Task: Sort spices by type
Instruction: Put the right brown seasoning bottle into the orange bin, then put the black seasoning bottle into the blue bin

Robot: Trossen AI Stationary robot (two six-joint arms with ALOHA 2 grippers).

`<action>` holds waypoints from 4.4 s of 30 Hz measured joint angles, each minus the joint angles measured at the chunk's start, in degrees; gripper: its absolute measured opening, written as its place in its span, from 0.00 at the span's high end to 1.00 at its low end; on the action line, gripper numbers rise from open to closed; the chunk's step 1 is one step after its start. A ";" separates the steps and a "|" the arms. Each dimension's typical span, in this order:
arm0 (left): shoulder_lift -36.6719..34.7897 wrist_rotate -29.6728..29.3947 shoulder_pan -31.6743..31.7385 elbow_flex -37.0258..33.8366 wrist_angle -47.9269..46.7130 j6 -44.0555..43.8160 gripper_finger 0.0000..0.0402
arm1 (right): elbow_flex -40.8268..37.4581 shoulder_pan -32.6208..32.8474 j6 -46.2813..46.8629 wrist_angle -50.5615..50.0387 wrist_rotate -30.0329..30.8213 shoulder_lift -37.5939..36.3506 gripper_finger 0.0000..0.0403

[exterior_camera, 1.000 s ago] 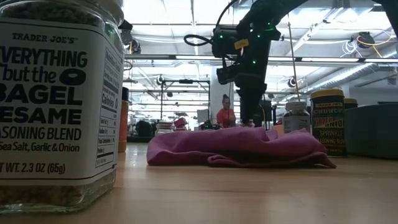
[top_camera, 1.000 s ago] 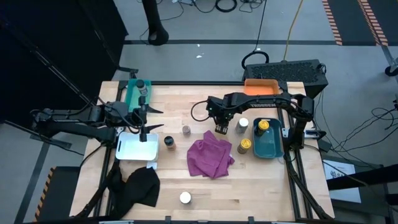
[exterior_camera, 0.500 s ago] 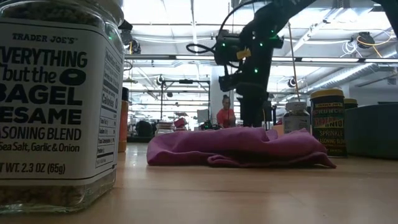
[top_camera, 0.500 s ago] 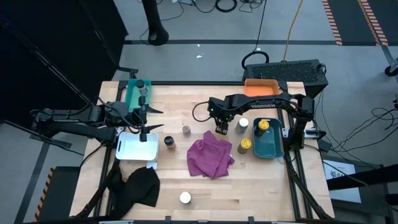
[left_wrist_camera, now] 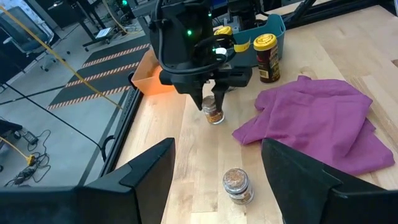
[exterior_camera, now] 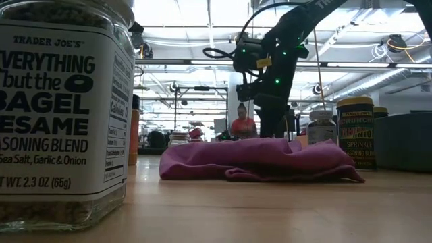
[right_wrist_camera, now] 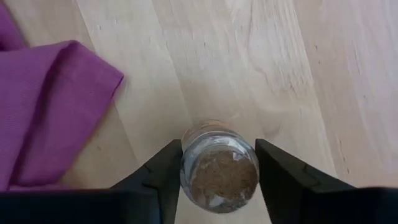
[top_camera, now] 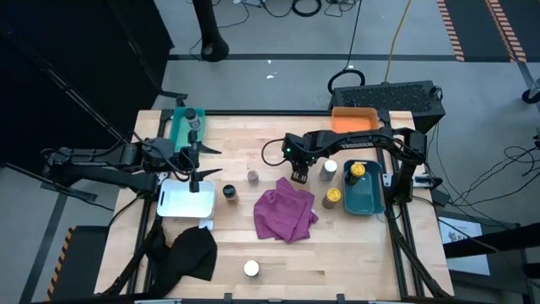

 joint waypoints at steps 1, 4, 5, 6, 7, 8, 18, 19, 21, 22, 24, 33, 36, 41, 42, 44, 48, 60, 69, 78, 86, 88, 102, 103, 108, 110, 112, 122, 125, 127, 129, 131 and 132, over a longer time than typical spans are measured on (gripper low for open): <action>0.00 0.00 -0.01 0.00 0.00 0.00 0.39 | 0.02 0.00 0.12 -0.02 0.00 -0.01 0.63; 0.00 0.00 0.01 0.00 0.00 0.00 0.39 | 0.02 -0.07 0.26 -0.13 -0.04 -0.02 0.64; 0.00 0.00 -0.01 0.00 0.00 0.00 0.39 | 0.04 -0.07 0.24 -0.23 -0.03 -0.02 0.64; 0.00 0.00 0.01 0.00 0.00 0.00 0.39 | 0.16 -0.07 0.22 -0.55 -0.03 -0.02 0.64; 0.00 0.00 0.00 0.00 0.00 0.00 0.39 | 0.52 -0.07 0.19 -1.48 -0.02 -0.02 0.64; 0.00 0.00 -0.01 0.00 0.00 0.00 0.39 | 1.15 -0.07 0.15 -2.97 -0.02 0.04 0.64; 0.00 0.01 -0.01 0.00 0.00 0.02 0.39 | 17.14 -6.18 -2.15 -20.40 3.55 -0.72 0.64; 0.00 0.00 -0.01 0.00 -0.04 0.00 0.39 | 17.51 -7.70 -2.68 -20.82 3.40 -1.58 0.64; 0.00 0.00 0.00 0.00 -0.03 -0.02 0.39 | 17.49 -11.41 -3.34 -21.47 3.12 -3.78 0.64; 0.00 0.00 0.01 0.00 -0.12 -0.02 0.39 | 17.48 -13.55 -3.37 -21.78 2.97 -4.97 0.64; 0.00 0.00 0.00 0.00 -0.24 -0.04 0.39 | 17.40 -17.85 -3.26 -22.00 3.00 -7.32 0.64; 0.00 0.01 0.01 0.00 -0.04 -1.25 0.39 | 16.66 -35.22 10.43 -21.34 3.38 -10.37 0.64; 0.00 0.02 0.01 0.00 -0.43 -1.60 0.39 | 14.04 -38.29 11.12 -19.83 2.32 -10.43 0.64; 0.08 0.02 0.00 0.00 -0.35 -1.62 0.39 | 7.20 -41.62 11.15 -17.93 1.56 -10.73 0.64; 0.14 0.01 -0.01 0.00 -0.08 -1.62 0.39 | 5.76 -41.95 11.28 -17.13 1.80 -10.67 0.64; 0.17 0.02 -0.01 0.00 0.40 -1.62 0.39 | 3.67 -42.36 11.71 -14.31 1.70 -10.62 0.64; 0.46 0.02 -0.01 0.02 0.99 -1.62 0.39 | 1.35 -42.84 12.42 -9.43 1.64 -10.67 0.64; 0.59 0.02 -0.01 0.04 1.18 -1.55 0.39 | -2.03 -42.31 13.28 -4.62 1.79 -8.23 0.64; 0.59 0.00 0.01 0.04 1.18 -1.07 0.39 | -2.58 -42.33 13.11 -4.51 1.92 -8.15 0.57; 0.59 0.00 0.01 0.04 1.18 -1.01 0.39 | -2.58 -42.32 12.65 -3.93 1.95 -8.15 0.50; 0.59 0.01 0.01 0.04 1.19 -1.01 0.39 | -1.85 -42.32 12.00 -2.05 1.89 -8.91 0.55; 0.59 0.00 0.01 0.04 1.18 -1.02 0.39 | -0.92 -42.17 11.97 -2.16 1.88 -9.94 0.57; 0.83 0.03 0.01 0.04 1.08 -11.97 0.39 | -0.20 -20.36 8.98 -2.12 3.85 -31.51 0.67; 1.07 0.06 -0.02 0.04 1.05 -13.36 0.39 | -0.20 -17.32 9.00 -1.91 5.47 -32.45 0.67; 4.15 0.28 -0.84 0.04 1.05 -19.82 0.39 | -0.20 -3.45 9.40 -1.47 15.50 -34.48 0.68; 6.11 0.34 -1.77 0.04 1.07 -22.46 0.39 | -0.20 0.57 9.60 -1.14 17.49 -34.48 0.68; 8.05 0.35 -2.94 0.04 1.04 -24.64 0.39 | -0.20 3.69 9.59 -0.60 18.23 -34.49 0.68; 14.51 -0.20 -10.75 6.16 -7.69 -33.02 0.39 | -0.20 10.68 8.10 -0.30 18.58 -34.48 0.68; 16.24 -0.24 -12.98 8.65 -11.17 -33.12 0.39 | -0.20 11.31 7.92 -0.28 18.67 -34.49 0.68; 17.56 -0.28 -14.05 9.68 -12.62 -33.16 0.39 | -0.20 11.59 7.69 -0.27 18.64 -34.48 0.68; 18.80 -0.27 -14.85 10.24 -12.47 -32.89 0.39 | -0.20 11.72 7.49 -0.26 18.64 -34.49 0.68; 20.06 0.27 -15.24 10.69 -13.91 -32.70 0.37 | -0.20 11.72 7.22 -0.20 18.64 -34.47 0.68; 20.65 0.67 -15.27 10.84 -15.40 -32.94 0.36 | -0.21 11.71 7.05 -0.20 18.64 -34.49 0.68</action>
